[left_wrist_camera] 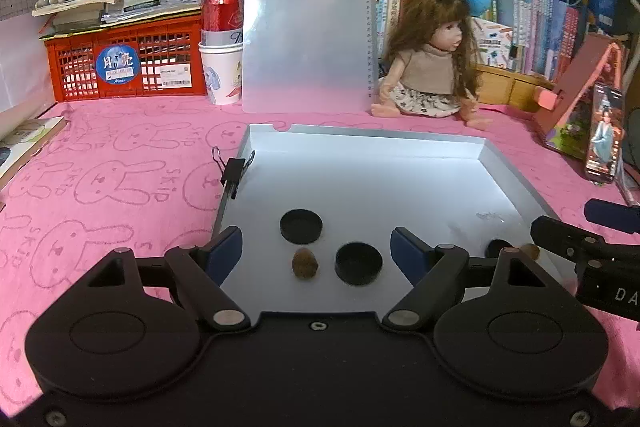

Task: Organize rigid objects
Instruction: 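Withdraw both open tools from the tray toward the remaining objects, then grasp the red stick with the left tool while the right tool grasps a blue plastic piece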

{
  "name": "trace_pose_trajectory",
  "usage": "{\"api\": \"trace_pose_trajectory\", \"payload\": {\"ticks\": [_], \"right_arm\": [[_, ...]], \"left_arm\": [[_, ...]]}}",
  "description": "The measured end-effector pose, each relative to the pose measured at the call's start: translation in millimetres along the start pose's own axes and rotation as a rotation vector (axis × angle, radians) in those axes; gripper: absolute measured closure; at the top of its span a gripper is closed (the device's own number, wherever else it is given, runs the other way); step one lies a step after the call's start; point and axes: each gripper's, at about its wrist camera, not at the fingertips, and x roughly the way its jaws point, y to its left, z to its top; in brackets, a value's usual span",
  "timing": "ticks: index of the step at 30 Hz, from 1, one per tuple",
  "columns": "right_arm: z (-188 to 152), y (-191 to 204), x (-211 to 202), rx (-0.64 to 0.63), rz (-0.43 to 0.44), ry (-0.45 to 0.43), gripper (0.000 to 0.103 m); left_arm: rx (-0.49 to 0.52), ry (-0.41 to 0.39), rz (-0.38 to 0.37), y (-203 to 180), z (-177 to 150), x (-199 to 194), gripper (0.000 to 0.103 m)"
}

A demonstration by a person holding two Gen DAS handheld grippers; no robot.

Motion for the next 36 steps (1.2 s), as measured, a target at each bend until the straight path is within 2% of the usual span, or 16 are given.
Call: {"api": "trace_pose_trajectory", "payload": {"ticks": [18,23,26,28,33,36], "right_arm": [[-39.8,-6.6,-48.9,-0.007,0.008,-0.007,0.017],[-53.4,-9.1,-59.3,0.0,-0.001,-0.013,0.018],[-60.4,-9.1,-62.8,0.002,-0.009,-0.004,0.024],[-65.3,-8.8,-63.7,0.007,-0.006,0.013,0.033],[-76.4,-5.7,-66.8,0.011,0.014,0.033,0.05],[-80.3,-4.3,-70.2,0.023,0.034,0.03,0.053]], "left_arm": [[-0.016,-0.023,-0.019,12.0,-52.5,-55.0,0.022],[-0.002,-0.027,-0.035,13.2,-66.3,-67.3,0.04],[0.03,-0.026,-0.052,12.1,-74.5,-77.3,0.049],[0.044,-0.029,-0.06,10.0,-79.3,-83.8,0.052],[0.076,-0.025,-0.101,2.1,-91.1,-99.3,0.053],[0.093,-0.019,-0.121,-3.6,-98.6,-104.7,0.054]]}}
